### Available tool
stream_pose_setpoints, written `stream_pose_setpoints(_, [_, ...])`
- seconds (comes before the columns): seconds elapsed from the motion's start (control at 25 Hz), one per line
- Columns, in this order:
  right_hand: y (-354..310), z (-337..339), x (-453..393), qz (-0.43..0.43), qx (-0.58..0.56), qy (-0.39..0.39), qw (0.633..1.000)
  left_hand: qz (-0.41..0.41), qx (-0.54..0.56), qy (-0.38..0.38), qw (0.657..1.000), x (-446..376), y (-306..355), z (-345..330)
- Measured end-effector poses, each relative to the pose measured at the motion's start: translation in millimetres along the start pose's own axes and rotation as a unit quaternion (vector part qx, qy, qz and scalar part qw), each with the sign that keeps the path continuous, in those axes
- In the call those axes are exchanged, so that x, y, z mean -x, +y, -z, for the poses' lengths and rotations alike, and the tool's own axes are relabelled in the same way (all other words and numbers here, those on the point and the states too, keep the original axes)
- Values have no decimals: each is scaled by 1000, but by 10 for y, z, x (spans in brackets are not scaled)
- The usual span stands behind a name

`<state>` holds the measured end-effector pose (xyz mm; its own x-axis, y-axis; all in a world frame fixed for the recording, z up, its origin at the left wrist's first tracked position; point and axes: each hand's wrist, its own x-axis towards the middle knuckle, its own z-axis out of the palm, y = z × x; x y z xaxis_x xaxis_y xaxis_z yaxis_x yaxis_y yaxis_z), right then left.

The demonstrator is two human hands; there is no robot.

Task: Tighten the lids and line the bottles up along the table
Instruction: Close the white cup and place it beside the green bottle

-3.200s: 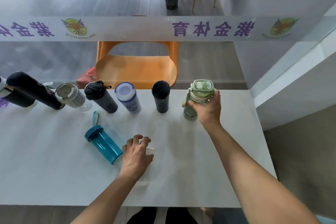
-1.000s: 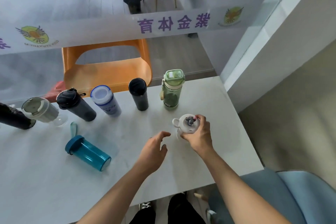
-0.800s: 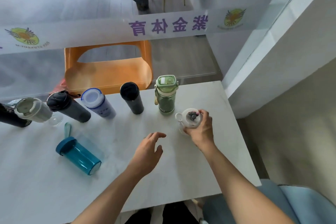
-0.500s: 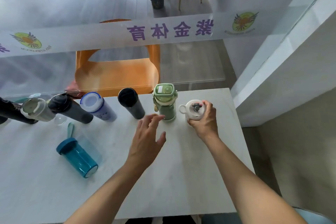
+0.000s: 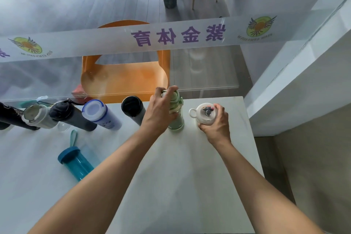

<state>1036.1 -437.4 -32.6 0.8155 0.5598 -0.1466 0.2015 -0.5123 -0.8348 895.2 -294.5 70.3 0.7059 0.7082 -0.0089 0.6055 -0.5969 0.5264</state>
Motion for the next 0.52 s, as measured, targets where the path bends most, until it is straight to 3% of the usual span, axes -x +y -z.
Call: stream_pose_setpoints(0.52, [-51,-49,-92,11,8,4,1000,-24,11,39,999,-45,-33,-12])
